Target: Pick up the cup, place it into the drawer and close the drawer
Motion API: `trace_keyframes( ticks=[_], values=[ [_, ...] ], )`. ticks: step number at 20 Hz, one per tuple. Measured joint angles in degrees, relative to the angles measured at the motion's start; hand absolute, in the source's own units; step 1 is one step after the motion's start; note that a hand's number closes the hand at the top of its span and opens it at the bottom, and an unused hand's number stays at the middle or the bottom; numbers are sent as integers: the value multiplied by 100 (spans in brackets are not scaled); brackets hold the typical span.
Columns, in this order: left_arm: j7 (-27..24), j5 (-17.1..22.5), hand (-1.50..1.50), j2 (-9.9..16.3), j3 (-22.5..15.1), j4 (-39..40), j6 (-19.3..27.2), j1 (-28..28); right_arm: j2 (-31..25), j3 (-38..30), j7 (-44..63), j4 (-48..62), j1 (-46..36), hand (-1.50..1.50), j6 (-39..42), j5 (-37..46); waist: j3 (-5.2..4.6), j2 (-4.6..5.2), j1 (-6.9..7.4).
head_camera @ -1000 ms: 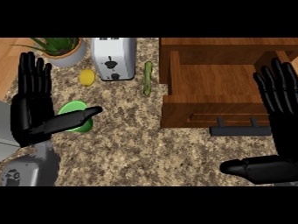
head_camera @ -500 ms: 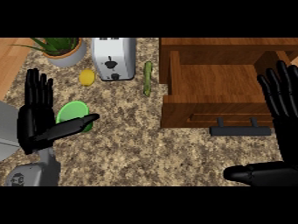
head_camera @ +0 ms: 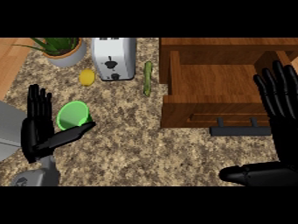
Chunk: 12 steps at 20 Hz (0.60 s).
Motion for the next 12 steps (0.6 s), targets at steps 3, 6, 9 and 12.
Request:
trace_keyframes(
  ticks=[3,6,9,12],
  values=[
    [-237,114,-150,53,106,312,-143,17,-79,-159,24,-18,21,-150,95,-180,-1,0,-2],
    [-515,205,-150,88,174,736,-252,-29,-193,-333,154,23,-153,-150,145,-342,-1,1,-3],
    [-806,276,-150,131,281,1222,-355,-160,-152,-272,114,166,-262,-150,103,-253,-1,3,-5],
    [-1023,368,-150,177,372,1572,-466,-189,-133,-200,141,2,-131,-150,119,-217,-1,2,-7]
  ],
)
